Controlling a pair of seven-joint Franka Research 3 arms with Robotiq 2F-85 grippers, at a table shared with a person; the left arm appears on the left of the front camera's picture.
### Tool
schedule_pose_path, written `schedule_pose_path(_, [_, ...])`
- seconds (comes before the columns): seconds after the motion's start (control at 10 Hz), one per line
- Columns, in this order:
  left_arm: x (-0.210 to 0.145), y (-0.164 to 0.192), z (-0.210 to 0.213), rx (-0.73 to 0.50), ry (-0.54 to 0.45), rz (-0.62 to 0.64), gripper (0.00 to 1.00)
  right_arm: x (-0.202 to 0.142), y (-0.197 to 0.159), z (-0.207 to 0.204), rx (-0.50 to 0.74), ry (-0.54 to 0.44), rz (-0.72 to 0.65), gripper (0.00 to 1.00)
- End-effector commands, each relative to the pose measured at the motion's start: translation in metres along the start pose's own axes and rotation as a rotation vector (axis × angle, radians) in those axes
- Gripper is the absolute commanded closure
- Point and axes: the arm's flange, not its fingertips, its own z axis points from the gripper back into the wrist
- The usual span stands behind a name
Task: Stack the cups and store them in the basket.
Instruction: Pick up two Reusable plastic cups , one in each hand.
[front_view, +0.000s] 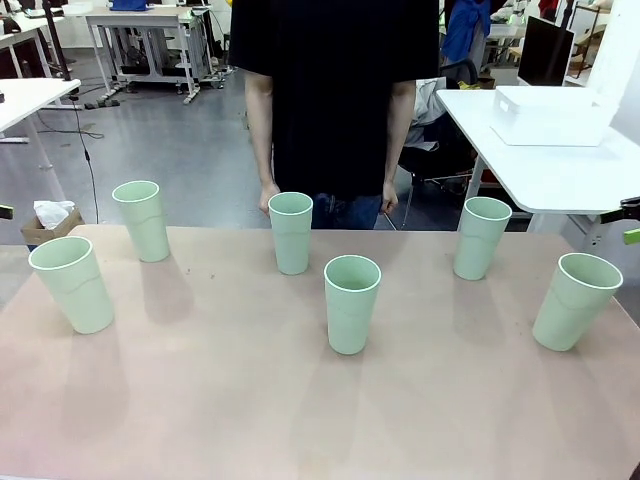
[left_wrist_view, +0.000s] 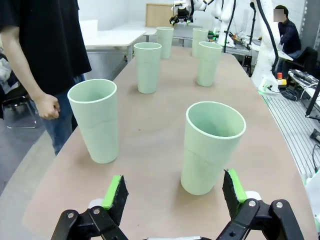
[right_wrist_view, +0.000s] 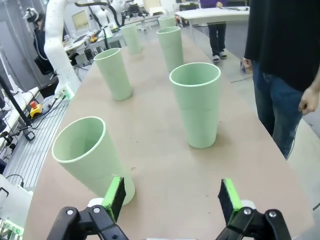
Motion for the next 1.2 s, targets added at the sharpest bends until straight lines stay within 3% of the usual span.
schedule_pose_path(0.0, [-0.011,0.006,-0.002,-0.071,-0.02,0.023,0.0,-0.022,-0.005,-0.01,0.095,-0.005,0.111,0.0])
schedule_pose_path(0.4, [-0.03,0.001,-0.011,-0.13,-0.046,0.017,0.0,-0.069,-0.004,-0.02,0.271,-0.048,0.196,0.0])
schedule_pose_path(1.1, [-0.059,-0.01,-0.038,-0.207,-0.147,0.013,0.0,-0.087,0.016,-0.052,0.276,-0.248,0.24,0.0])
